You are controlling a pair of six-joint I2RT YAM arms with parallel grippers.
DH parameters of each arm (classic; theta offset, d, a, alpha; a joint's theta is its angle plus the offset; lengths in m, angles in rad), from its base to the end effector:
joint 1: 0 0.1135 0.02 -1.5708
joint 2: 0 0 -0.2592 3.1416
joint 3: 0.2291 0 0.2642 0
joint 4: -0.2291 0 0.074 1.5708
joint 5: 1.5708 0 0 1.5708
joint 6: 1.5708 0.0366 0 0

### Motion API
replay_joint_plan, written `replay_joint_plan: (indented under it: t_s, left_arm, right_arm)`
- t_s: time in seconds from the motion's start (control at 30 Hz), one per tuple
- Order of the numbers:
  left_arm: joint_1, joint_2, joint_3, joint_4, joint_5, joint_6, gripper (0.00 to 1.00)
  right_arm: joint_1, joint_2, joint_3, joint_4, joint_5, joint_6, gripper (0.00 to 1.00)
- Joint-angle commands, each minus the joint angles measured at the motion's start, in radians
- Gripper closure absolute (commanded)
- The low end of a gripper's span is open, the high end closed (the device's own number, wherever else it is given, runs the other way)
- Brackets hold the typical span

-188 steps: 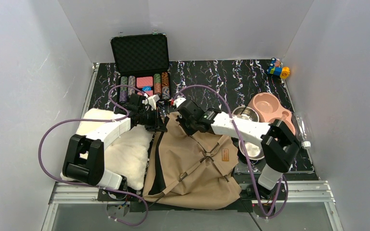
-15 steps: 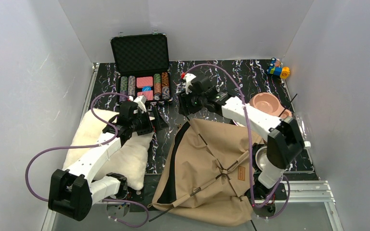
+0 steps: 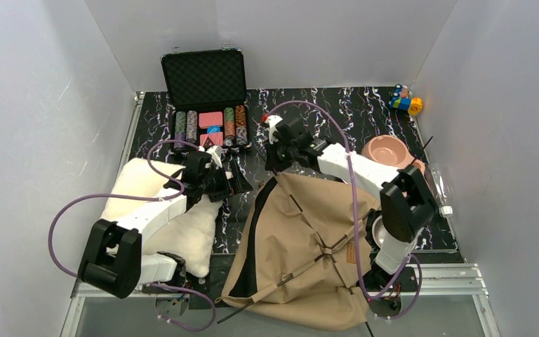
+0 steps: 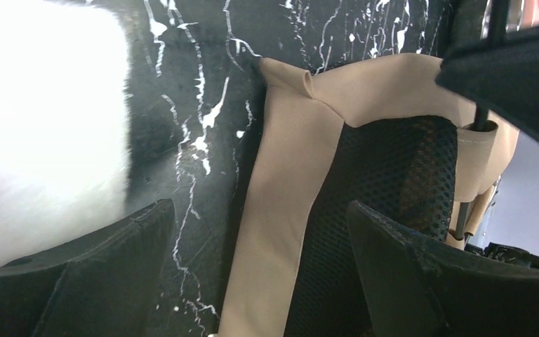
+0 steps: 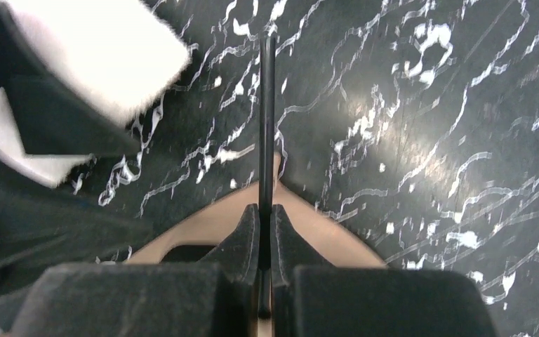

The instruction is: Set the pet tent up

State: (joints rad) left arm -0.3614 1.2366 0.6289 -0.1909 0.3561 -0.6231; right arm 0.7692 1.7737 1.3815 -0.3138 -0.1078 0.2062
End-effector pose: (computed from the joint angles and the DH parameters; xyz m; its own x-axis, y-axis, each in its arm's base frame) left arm 0.2350 -0.1025 0.1831 -0.8703 -0.2557 -0.4209 0.0629 0.7899 -0.6100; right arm 0.2968 0.2928 0.2529 -0.6099 -0.3071 -0.7306 -0.6390 0.7358 0.2241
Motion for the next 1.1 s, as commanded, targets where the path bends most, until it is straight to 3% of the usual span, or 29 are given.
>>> replay_joint_plan:
  t_s: [0.0,0.23,0.7,0.77,0.87,0.9,1.07]
  left_arm:
    - [-0.048,0.055,0.001,0.125,0.034,-0.027,0.08]
    - [-0.119,0.21,0.033,0.234,0.056,-0.053,0.13]
    - [-0.204,0.371,0.039,0.519,0.15,-0.19,0.36]
    - [-0.205,0.386,0.031,0.571,0.173,-0.225,0.5]
    - [-0.206,0.389,0.024,0.648,0.202,-0.259,0.92]
    - [-0.205,0.372,0.025,0.637,0.187,-0.25,1.0]
    - [-0.205,0.19,0.069,0.396,-0.029,-0.092,1.0]
  right_arm:
    - [0.006,-0.166,-0.131,0.09,-0.013,0.031,0.99]
    - [0.007,-0.326,-0.288,0.159,-0.023,0.066,0.99]
    - [0.006,-0.359,-0.332,0.158,-0.008,0.093,0.99]
    - [0.007,-0.363,-0.331,0.157,-0.007,0.093,0.99]
    - [0.007,-0.365,-0.321,0.136,-0.004,0.087,0.99]
    - [0.007,-0.367,-0.315,0.117,-0.003,0.083,0.99]
    - [0.007,-0.384,-0.298,0.034,0.008,0.078,0.99]
